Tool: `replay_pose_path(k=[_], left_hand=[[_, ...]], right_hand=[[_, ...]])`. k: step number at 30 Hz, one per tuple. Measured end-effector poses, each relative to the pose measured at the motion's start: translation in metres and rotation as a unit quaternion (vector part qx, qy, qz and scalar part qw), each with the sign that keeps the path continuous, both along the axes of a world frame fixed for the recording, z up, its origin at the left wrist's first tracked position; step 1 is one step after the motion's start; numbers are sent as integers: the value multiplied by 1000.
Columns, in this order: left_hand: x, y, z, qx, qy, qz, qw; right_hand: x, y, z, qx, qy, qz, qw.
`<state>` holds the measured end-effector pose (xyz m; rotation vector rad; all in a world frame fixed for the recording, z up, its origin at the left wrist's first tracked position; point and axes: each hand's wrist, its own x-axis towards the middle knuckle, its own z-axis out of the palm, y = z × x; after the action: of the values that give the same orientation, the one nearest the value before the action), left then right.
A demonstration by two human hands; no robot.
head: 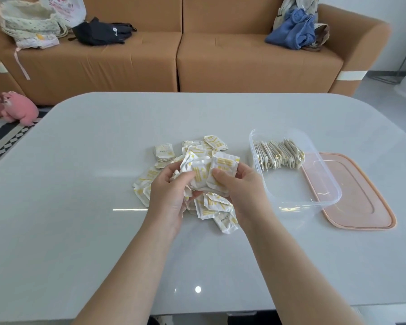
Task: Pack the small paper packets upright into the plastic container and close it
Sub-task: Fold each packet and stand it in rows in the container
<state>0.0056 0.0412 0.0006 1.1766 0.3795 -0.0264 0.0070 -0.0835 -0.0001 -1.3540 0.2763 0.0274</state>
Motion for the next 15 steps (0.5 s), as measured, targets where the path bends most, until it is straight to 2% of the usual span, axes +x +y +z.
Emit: replay_pose_path(k=[9,15], left_hand=[[2,5,3,-69,-29,69,995],[1,7,6,-85,-57,81,991]], right_hand=[[0,1,1,13,71,90,993],[1,5,-3,110,109,106,982]])
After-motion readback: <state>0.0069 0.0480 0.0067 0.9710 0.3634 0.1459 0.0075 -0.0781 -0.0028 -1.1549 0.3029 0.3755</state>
